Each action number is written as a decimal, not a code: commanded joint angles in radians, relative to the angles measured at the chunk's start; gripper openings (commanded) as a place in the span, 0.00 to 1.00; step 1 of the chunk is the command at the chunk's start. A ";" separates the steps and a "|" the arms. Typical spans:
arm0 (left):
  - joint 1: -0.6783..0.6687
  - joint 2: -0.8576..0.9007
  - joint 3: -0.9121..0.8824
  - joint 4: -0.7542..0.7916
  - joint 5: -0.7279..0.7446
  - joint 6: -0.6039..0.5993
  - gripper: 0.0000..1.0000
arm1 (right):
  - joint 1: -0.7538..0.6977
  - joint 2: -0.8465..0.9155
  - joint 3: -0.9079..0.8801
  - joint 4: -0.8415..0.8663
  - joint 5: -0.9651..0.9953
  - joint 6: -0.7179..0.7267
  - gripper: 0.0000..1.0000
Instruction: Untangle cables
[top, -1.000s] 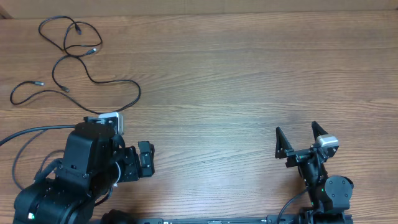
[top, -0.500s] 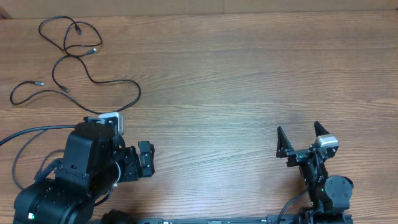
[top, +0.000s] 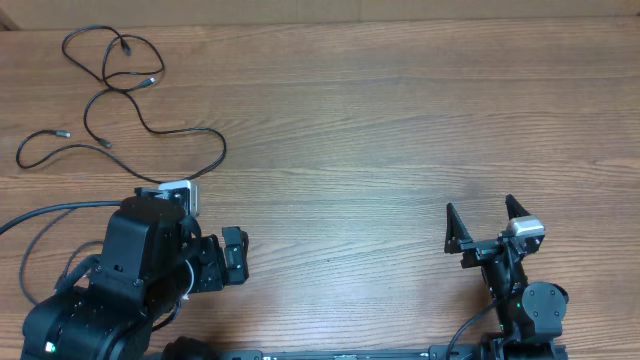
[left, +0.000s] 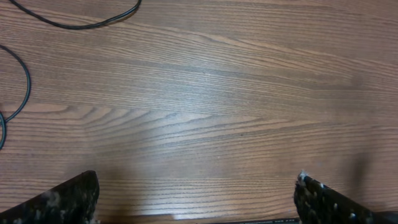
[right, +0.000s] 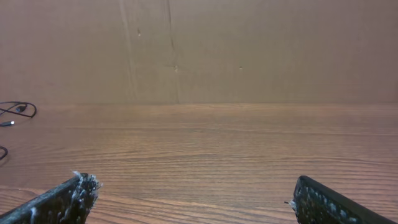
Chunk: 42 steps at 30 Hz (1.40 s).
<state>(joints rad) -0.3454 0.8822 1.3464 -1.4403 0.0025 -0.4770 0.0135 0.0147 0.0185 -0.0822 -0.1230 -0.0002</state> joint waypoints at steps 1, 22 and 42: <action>-0.002 0.001 -0.001 0.004 -0.013 -0.017 1.00 | -0.003 -0.012 -0.010 0.006 0.010 -0.008 1.00; -0.002 0.011 -0.002 -0.031 -0.017 -0.017 1.00 | -0.003 -0.012 -0.010 0.006 0.010 -0.008 1.00; 0.151 -0.264 -0.649 0.590 0.253 0.271 0.99 | -0.003 -0.012 -0.010 0.006 0.010 -0.008 1.00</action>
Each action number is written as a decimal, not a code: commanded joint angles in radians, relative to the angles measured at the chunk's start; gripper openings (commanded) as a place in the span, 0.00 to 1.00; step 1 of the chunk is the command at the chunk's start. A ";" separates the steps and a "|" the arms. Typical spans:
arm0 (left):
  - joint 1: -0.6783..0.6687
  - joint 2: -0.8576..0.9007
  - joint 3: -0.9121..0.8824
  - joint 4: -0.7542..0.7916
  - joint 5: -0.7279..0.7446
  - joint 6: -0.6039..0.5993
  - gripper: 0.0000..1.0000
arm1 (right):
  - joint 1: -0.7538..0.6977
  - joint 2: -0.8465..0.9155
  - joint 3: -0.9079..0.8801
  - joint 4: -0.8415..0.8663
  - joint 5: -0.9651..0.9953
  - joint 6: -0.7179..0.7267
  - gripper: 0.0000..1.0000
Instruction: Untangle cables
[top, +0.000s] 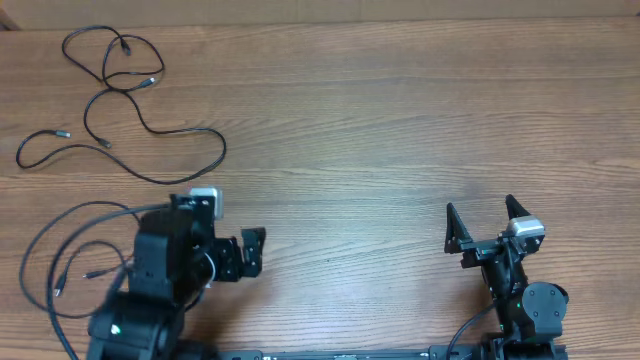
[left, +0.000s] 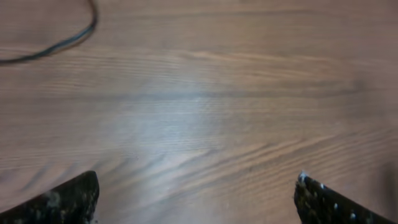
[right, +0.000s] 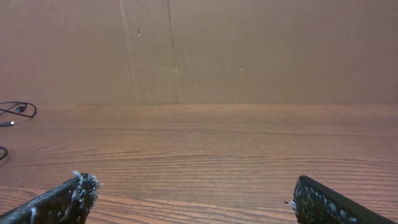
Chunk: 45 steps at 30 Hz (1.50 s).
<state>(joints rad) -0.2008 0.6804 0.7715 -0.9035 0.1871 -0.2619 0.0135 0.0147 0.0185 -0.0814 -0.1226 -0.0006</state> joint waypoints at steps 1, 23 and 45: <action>0.007 -0.079 -0.096 0.074 0.068 0.056 1.00 | -0.003 -0.012 -0.010 0.005 0.010 -0.007 1.00; 0.071 -0.451 -0.301 0.189 0.076 0.128 0.99 | -0.003 -0.012 -0.010 0.005 0.010 -0.007 1.00; 0.179 -0.611 -0.520 0.525 0.072 0.316 1.00 | -0.003 -0.012 -0.010 0.005 0.010 -0.007 1.00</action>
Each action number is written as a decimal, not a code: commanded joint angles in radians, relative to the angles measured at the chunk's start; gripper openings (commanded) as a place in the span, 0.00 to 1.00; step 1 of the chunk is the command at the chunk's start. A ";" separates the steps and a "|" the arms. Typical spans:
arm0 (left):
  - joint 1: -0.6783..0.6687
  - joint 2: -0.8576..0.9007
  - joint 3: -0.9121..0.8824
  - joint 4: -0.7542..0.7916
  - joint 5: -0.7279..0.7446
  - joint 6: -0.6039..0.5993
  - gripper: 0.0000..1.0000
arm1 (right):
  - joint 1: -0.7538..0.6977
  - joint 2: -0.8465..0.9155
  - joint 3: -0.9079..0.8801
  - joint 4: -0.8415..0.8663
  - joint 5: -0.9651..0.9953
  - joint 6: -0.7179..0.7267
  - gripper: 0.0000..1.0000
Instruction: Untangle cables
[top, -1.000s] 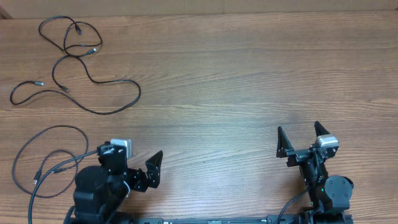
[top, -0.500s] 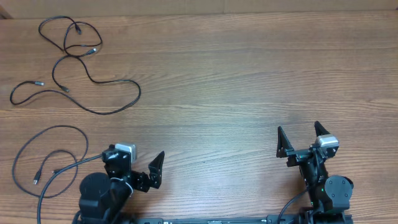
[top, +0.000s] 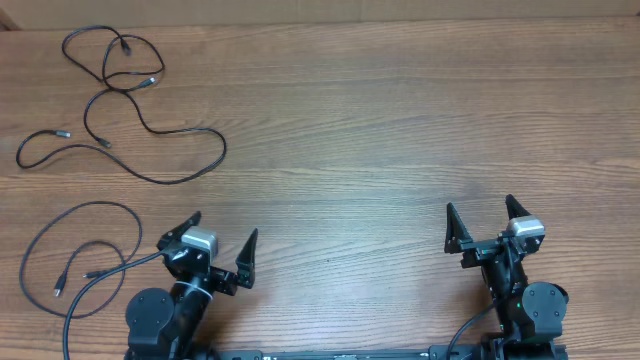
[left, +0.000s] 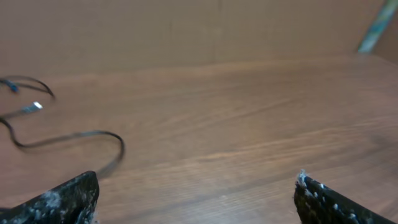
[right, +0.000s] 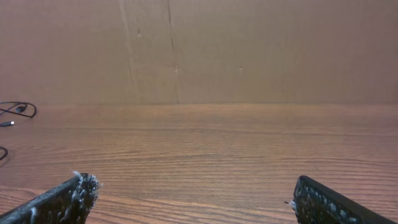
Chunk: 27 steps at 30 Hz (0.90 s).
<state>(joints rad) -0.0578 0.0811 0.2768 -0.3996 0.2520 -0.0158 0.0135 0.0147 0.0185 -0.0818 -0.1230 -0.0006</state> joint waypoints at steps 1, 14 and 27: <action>0.047 -0.012 -0.031 0.027 0.007 0.070 1.00 | -0.003 -0.012 -0.010 0.006 0.010 -0.007 1.00; 0.079 -0.078 -0.188 0.182 0.008 0.083 1.00 | -0.003 -0.012 -0.010 0.006 0.010 -0.007 1.00; 0.076 -0.078 -0.272 0.360 -0.182 -0.044 1.00 | -0.003 -0.012 -0.010 0.006 0.010 -0.007 1.00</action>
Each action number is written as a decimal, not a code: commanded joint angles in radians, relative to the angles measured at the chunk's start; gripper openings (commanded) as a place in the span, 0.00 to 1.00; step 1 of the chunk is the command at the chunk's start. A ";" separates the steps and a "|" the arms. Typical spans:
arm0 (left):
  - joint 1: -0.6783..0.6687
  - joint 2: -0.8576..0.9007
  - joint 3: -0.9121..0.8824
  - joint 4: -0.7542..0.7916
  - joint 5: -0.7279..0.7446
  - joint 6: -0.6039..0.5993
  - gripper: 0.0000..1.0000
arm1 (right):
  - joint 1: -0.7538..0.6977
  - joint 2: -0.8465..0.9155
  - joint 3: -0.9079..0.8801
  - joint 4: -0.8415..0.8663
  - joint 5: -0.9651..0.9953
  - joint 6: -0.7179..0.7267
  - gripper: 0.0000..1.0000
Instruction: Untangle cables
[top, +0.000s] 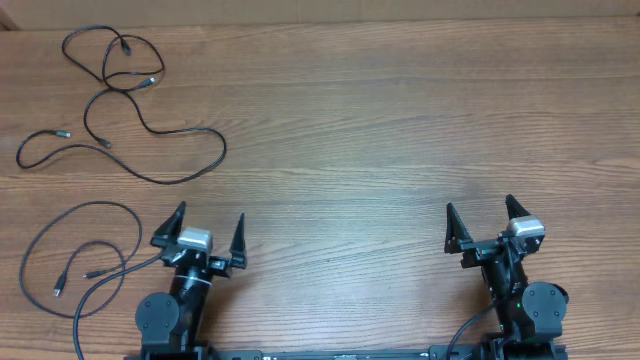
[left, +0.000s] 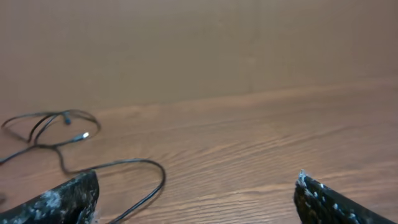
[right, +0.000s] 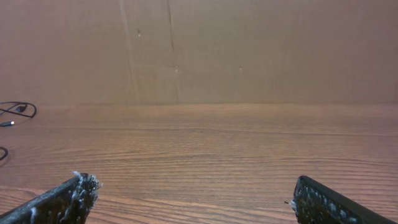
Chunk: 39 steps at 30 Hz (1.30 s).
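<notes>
Thin black cables lie on the wooden table's left side. One long cable (top: 150, 125) winds from the far-left corner down to a loop; the left wrist view shows the same cable (left: 134, 165) ahead. A separate black cable (top: 75, 255) curls near the front-left edge. My left gripper (top: 203, 228) stands open at the front left, right of that curled cable, holding nothing. My right gripper (top: 482, 217) stands open at the front right, far from any cable.
A brown cardboard wall (right: 199, 50) closes off the table's far edge. The wooden tabletop (top: 400, 130) stretches bare across the middle and right. The arm bases sit at the front edge.
The left gripper has shifted slightly left and turned to face straight toward the far wall. The cables and the right arm are unchanged.
The left arm was stretched out over the front-left table, hiding part of the curled cable. It then stood further back, and the curled cable showed in full on the table. Now it sits folded at the front edge, open. The right arm never moved.
</notes>
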<state>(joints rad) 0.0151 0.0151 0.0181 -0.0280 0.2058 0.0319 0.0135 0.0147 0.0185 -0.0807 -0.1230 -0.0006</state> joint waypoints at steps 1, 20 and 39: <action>0.003 -0.012 -0.013 -0.032 -0.166 -0.114 0.99 | -0.003 -0.012 -0.010 0.005 0.010 -0.007 1.00; 0.003 -0.012 -0.014 -0.047 -0.272 -0.075 1.00 | -0.003 -0.012 -0.010 0.005 0.010 -0.007 1.00; 0.003 -0.012 -0.013 -0.055 -0.232 -0.008 1.00 | -0.003 -0.012 -0.010 0.005 0.010 -0.007 1.00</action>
<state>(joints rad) 0.0151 0.0151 0.0124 -0.0822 -0.0311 0.0036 0.0135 0.0147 0.0185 -0.0811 -0.1226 -0.0002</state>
